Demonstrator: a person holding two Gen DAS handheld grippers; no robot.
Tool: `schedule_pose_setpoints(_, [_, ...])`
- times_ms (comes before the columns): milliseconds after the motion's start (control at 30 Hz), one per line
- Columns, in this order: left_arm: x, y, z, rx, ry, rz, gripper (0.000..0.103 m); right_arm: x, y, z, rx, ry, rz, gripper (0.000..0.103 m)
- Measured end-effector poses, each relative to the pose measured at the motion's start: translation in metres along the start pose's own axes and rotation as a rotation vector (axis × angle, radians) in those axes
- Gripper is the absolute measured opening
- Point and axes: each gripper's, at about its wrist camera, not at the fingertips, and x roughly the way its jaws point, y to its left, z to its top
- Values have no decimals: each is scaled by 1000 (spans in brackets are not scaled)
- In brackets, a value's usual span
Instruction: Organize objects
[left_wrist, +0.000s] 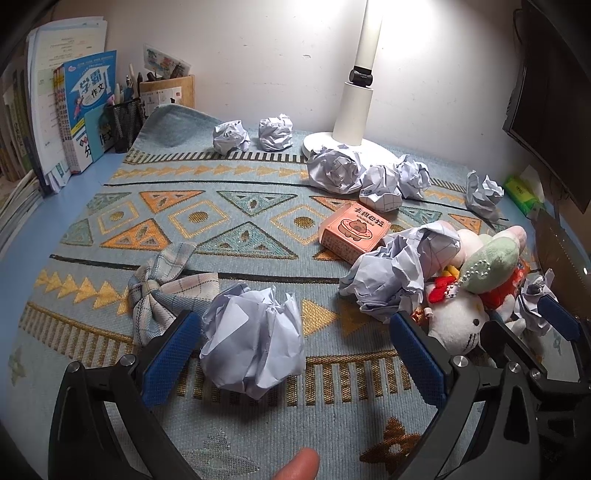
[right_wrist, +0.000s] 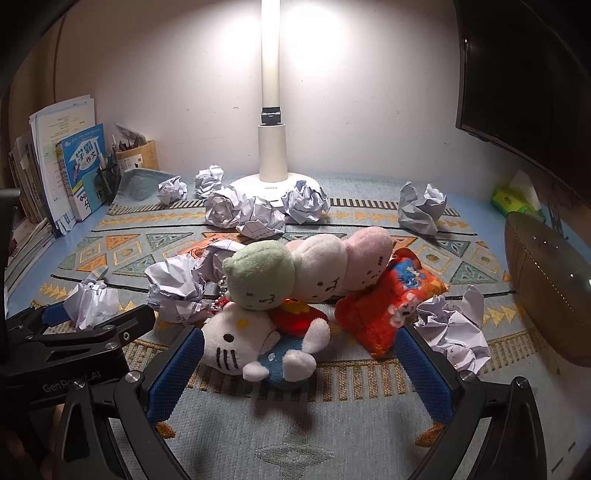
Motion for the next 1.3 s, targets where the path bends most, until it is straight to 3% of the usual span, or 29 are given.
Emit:
schedule_pose_setpoints(700, [1, -1, 1, 1, 5, -7, 102, 2, -2, 0, 8, 13, 10, 103])
schedule_pose_setpoints(1000, [-1, -2, 1, 7, -4, -20, 102, -4, -1, -1, 8, -24, 4, 103])
schedule_pose_setpoints(1300, [-20, 4, -11, 3, -7, 26, 102, -12, -2, -1, 13, -41, 34, 103])
